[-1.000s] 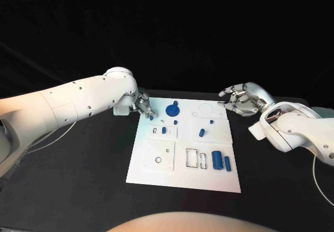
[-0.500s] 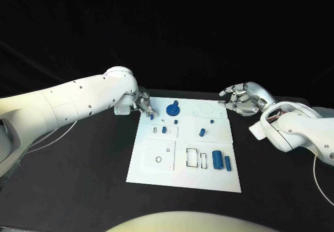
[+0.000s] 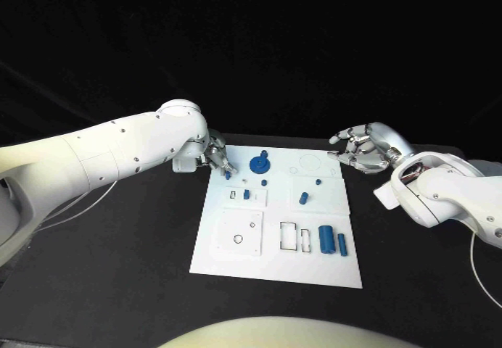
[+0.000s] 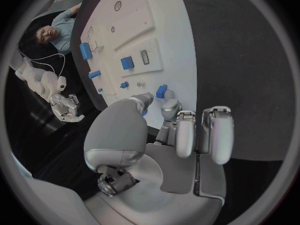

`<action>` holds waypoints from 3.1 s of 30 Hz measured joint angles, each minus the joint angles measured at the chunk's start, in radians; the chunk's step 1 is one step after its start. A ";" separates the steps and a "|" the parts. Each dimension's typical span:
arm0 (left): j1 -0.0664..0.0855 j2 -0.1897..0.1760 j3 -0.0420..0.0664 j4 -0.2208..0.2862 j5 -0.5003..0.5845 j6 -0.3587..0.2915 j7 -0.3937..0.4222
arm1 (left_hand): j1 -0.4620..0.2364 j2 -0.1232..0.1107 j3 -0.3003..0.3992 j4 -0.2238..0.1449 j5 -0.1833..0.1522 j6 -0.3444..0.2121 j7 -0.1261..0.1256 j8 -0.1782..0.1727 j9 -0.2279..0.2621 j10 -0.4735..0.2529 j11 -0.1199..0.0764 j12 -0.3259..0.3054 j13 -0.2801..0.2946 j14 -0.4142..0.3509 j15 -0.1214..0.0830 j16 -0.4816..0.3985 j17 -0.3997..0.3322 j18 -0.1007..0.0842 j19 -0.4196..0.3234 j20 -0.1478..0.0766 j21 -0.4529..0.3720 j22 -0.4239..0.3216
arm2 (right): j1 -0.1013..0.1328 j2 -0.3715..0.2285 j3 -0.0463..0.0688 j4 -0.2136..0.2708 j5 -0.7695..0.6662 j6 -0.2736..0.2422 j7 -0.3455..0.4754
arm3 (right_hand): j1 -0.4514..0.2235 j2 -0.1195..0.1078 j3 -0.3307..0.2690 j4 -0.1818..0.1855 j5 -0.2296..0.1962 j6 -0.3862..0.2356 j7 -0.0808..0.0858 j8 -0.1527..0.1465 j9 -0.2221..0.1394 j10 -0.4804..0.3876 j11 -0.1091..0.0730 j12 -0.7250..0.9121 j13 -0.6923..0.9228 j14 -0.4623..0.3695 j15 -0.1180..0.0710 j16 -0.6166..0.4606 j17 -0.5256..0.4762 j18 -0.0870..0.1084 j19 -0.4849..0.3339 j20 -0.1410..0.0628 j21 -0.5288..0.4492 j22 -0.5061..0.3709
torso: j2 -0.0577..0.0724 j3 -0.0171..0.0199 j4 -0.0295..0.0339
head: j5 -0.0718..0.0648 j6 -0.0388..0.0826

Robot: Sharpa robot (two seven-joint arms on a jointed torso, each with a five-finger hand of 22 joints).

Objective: Assemble the parts on the task board

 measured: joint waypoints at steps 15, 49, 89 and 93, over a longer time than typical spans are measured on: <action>0.000 0.003 -0.002 -0.004 0.002 0.006 0.002 | 0.052 0.027 0.031 -0.025 0.000 0.000 0.000 0.000 -0.003 -0.004 -0.004 0.000 0.000 -0.002 -0.005 0.000 0.000 0.000 0.000 0.000 0.000 0.000 | 0.000 0.000 0.000 0.001 0.000 0.000 0.000 | 0.000 0.000 0.000 0.000 0.000 0.000 0.000 0.000 0.000 0.000 0.000 0.000 0.000 0.000 0.000 0.000 0.000 0.000 0.000 0.000 0.000 0.000 | 0.000 0.0004 0.0000 | -0.001 -0.001; -0.001 -0.140 0.003 0.206 0.125 -0.089 0.019 | 0.049 0.029 0.301 -0.096 0.003 -0.026 0.004 0.082 0.028 0.016 -0.013 0.000 0.013 -0.002 -0.009 0.000 0.000 0.000 0.000 -0.007 0.000 0.000 | 0.000 -0.004 0.000 -0.035 0.065 -0.008 0.046 | 0.026 -0.026 0.041 0.028 0.012 -0.056 0.005 0.065 0.016 -0.225 0.035 -0.491 -0.554 -0.419 0.046 -0.659 -0.494 0.102 -0.332 0.047 -0.888 -0.643 | -0.003 0.0006 0.0027 | 0.003 0.004; -0.073 -0.214 -0.003 0.410 -0.090 -0.222 0.019 | 0.008 -0.005 0.353 -0.126 0.019 -0.012 -0.006 0.107 0.034 0.049 -0.023 0.020 0.040 -0.002 -0.017 0.000 -0.001 0.000 0.000 -0.007 0.004 0.000 | 0.002 0.000 0.000 -0.087 0.206 -0.014 0.157 | 0.016 -0.014 0.044 -0.019 0.057 -0.030 0.009 -0.056 -0.098 -0.157 0.097 -0.878 -0.972 -0.493 0.136 -1.197 -0.876 0.101 -0.481 0.149 -1.115 -1.142 | 0.000 0.0012 0.0007 | 0.009 -0.008; -0.075 -0.210 -0.003 0.409 -0.104 -0.222 0.018 | 0.008 -0.005 0.353 -0.126 0.019 -0.012 -0.006 0.107 0.034 0.056 -0.023 0.020 0.041 -0.002 -0.016 0.000 -0.001 0.000 0.000 -0.007 0.004 0.000 | 0.002 0.001 0.000 -0.087 0.209 -0.015 0.160 | 0.016 -0.014 0.041 -0.022 0.057 -0.030 0.009 -0.056 -0.098 -0.157 0.097 -0.882 -0.972 -0.489 0.140 -1.197 -0.879 0.101 -0.478 0.150 -1.111 -1.145 | 0.000 0.0012 0.0009 | 0.008 -0.010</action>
